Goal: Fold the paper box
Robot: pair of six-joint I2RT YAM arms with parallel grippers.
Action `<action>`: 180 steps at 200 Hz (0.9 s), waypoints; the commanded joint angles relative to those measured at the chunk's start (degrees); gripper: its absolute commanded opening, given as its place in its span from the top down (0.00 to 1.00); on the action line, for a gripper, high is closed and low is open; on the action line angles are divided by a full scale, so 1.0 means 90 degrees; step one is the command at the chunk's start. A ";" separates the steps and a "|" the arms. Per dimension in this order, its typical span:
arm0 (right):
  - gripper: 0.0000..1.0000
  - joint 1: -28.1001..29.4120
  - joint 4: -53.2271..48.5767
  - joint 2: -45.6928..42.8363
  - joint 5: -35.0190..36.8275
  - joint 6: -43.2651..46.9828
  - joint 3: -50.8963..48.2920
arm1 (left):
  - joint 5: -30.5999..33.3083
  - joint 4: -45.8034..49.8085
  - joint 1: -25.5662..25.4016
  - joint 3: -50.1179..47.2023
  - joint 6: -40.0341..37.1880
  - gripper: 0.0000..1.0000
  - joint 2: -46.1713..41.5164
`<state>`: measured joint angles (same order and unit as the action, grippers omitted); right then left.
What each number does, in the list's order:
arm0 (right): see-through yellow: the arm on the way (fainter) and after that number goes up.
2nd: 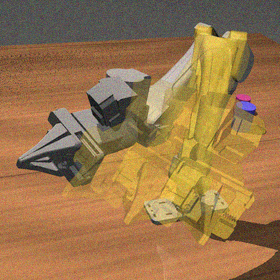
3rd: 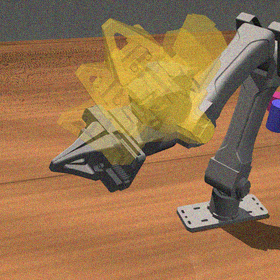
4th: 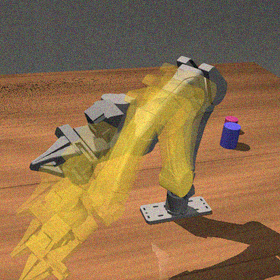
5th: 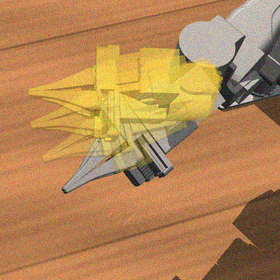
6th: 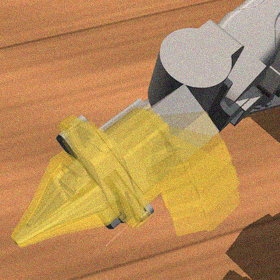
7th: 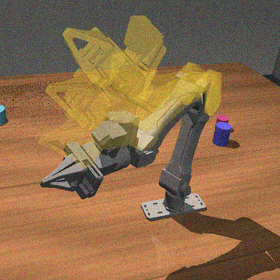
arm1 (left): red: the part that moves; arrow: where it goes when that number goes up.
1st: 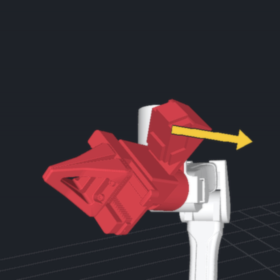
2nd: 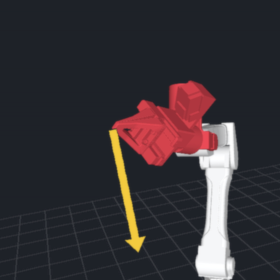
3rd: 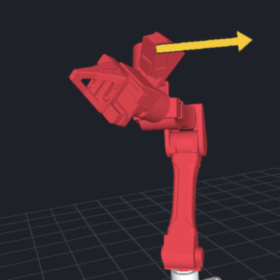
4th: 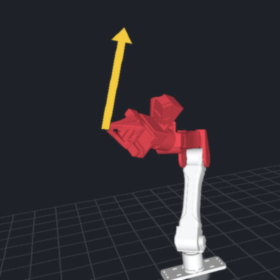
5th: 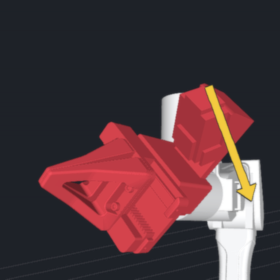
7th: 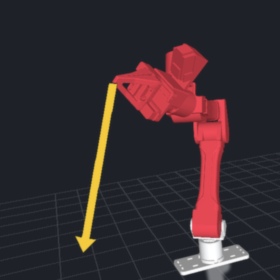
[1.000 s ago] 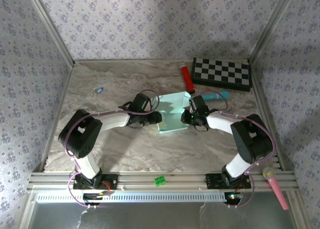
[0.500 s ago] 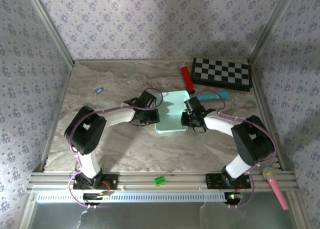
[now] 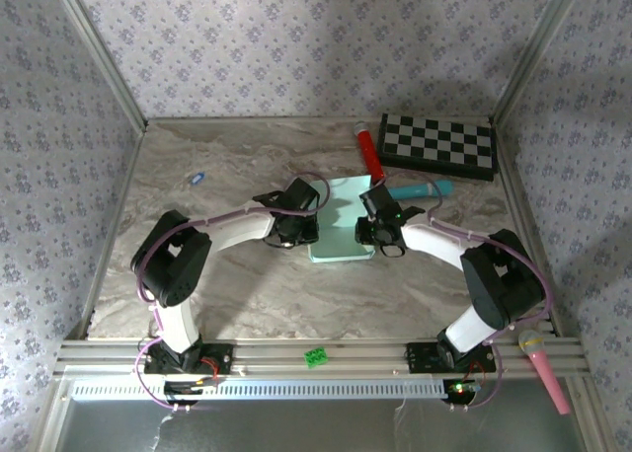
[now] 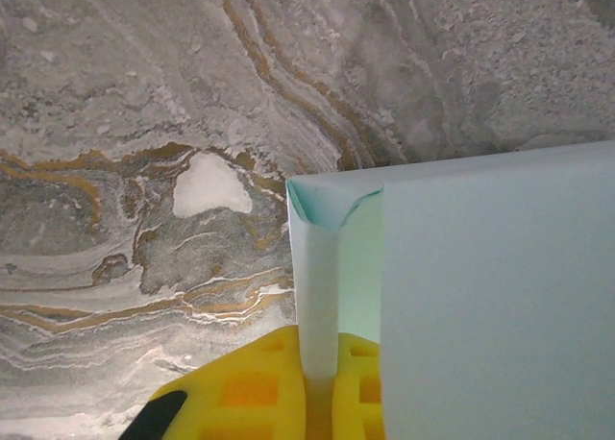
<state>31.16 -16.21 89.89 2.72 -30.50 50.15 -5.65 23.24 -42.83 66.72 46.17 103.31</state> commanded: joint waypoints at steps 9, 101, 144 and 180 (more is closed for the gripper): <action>0.67 -0.0048 -0.0144 0.0051 0.0070 0.0279 0.0319 | 0.0080 0.0443 -0.0168 0.0057 -0.0136 0.94 0.0045; 0.77 -0.0094 -0.0009 0.0650 0.0145 0.0500 0.0423 | 0.0052 0.0295 -0.0206 -0.0086 -0.0013 0.94 -0.0018; 0.79 -0.0055 -0.0061 0.0869 0.0366 0.0480 0.0486 | 0.0042 0.0259 -0.0204 -0.0163 0.0020 0.94 -0.0060; 0.83 0.0069 -0.0414 0.1054 0.0697 0.0537 0.0709 | 0.0070 0.0264 -0.0213 -0.0185 0.0062 0.95 -0.0072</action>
<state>31.16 -16.75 97.41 5.10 -26.94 54.50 -3.73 23.79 -43.64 66.17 48.10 103.31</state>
